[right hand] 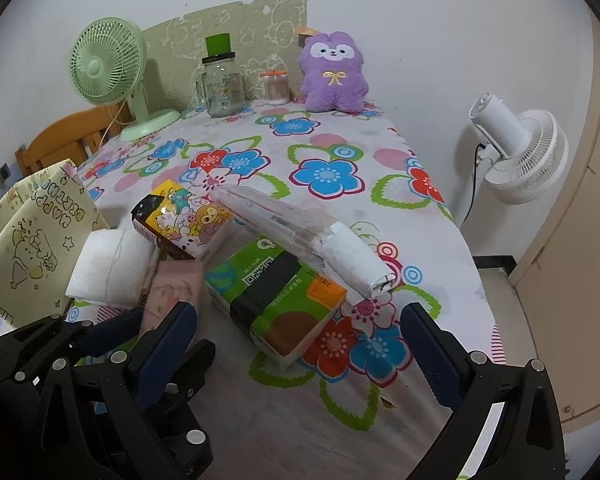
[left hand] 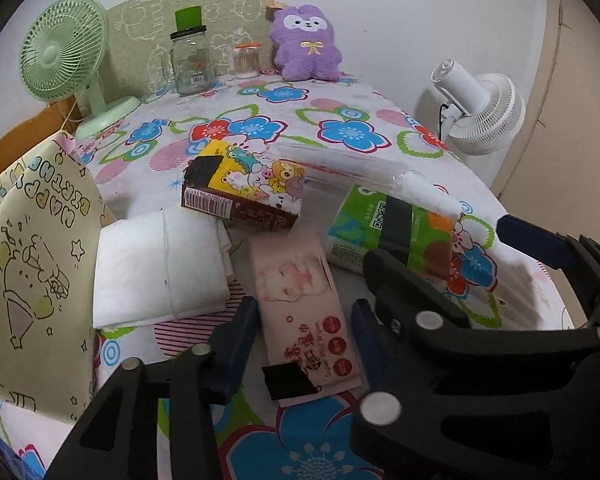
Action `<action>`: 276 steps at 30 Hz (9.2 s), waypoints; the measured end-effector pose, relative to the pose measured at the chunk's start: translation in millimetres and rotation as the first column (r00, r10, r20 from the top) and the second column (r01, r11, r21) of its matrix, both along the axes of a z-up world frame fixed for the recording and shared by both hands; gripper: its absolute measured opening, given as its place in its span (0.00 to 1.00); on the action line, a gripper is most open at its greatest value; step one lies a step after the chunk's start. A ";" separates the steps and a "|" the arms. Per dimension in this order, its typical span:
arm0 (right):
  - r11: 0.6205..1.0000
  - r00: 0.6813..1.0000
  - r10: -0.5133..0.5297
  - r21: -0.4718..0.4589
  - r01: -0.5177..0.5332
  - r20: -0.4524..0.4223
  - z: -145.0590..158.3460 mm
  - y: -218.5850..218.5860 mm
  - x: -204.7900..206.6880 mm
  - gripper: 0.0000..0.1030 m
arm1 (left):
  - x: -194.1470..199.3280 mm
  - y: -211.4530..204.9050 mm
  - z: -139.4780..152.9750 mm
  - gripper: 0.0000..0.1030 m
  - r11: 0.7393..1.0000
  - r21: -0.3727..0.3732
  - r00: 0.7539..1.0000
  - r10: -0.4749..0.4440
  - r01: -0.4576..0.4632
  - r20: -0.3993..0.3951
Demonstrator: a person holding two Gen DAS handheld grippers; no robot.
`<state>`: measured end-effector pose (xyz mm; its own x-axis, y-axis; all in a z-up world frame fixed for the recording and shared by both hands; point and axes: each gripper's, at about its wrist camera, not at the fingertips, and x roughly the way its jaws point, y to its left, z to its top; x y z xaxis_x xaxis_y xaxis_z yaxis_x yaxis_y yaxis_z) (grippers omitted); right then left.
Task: Organize soft objects
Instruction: 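Grasp the green tissue pack with the right gripper while the left gripper grasps the pink wipes, then lift the green tissue pack with the right gripper while the left gripper lifts the pink wipes, then carry the tissue pack with the right gripper while the left gripper carries the wipes over the yellow box, then open the right gripper to drop the tissue pack while the left gripper drops the wipes into the box, then move both grippers back from the box toward the remaining items on the table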
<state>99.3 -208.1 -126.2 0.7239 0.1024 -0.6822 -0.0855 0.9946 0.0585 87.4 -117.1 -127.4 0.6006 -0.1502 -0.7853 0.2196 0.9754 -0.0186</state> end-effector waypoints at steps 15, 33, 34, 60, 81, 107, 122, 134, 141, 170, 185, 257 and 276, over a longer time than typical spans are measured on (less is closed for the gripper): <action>0.999 0.999 0.032 -0.012 -0.033 -0.039 -10.7 13.5 23.6 0.98 | 3.8 6.6 -0.4 0.41 1.000 -0.003 1.000 0.004 -0.004 -0.012; 1.000 0.997 0.010 0.008 -0.009 -0.082 -13.9 12.0 15.0 0.59 | -2.4 4.8 0.5 0.38 1.000 0.027 1.000 -0.012 0.012 -0.005; 1.000 0.997 0.006 0.010 -0.006 -0.081 -13.3 11.7 13.0 0.59 | -3.1 4.6 0.5 0.38 1.000 0.028 1.000 -0.011 0.012 -0.006; 0.999 0.999 -0.040 0.027 0.039 0.011 31.8 12.6 -40.8 0.59 | -39.4 13.2 39.6 0.38 1.000 0.010 0.996 -0.012 0.011 0.089; 0.999 0.987 -0.051 0.016 0.049 0.151 97.1 32.2 -80.8 0.59 | -68.4 35.8 97.6 0.38 1.000 -0.010 0.976 -0.003 0.006 0.220; 1.000 0.976 0.011 -0.004 -0.011 0.218 131.8 96.8 -65.6 0.59 | -53.5 96.5 128.4 0.38 0.999 -0.018 0.951 0.049 -0.045 0.307; 0.997 0.973 0.075 0.007 -0.078 0.217 131.5 142.3 -36.4 0.59 | -32.1 141.4 124.1 0.38 0.990 -0.050 0.946 0.138 -0.129 0.293; 0.990 0.973 0.134 0.012 -0.139 0.189 122.0 177.2 -13.1 0.59 | -17.0 176.0 112.8 0.38 0.979 -0.052 0.942 0.203 -0.196 0.266; 0.984 0.971 0.172 0.016 -0.177 0.167 114.8 198.3 -1.3 0.59 | -8.0 196.5 104.1 0.38 0.972 -0.044 0.940 0.236 -0.232 0.246; 0.940 0.941 0.339 -0.054 -0.338 0.010 77.4 265.3 33.0 0.62 | 11.7 248.3 58.2 0.43 0.954 -0.031 0.953 0.298 -0.297 0.045; 0.946 0.946 0.323 -0.047 -0.321 0.034 82.1 254.9 25.4 0.86 | 1.8 233.7 67.9 0.79 0.963 -0.037 0.961 0.269 -0.267 0.072; 1.000 0.974 -0.004 0.015 0.000 0.228 127.9 63.2 -54.5 0.99 | -41.4 63.1 119.7 1.00 0.998 0.003 0.964 0.066 -0.069 0.259; 1.000 0.975 -0.013 -0.002 0.014 0.220 99.7 30.9 -42.5 0.99 | -29.2 34.5 88.2 1.00 0.993 -0.021 0.970 0.118 -0.116 0.212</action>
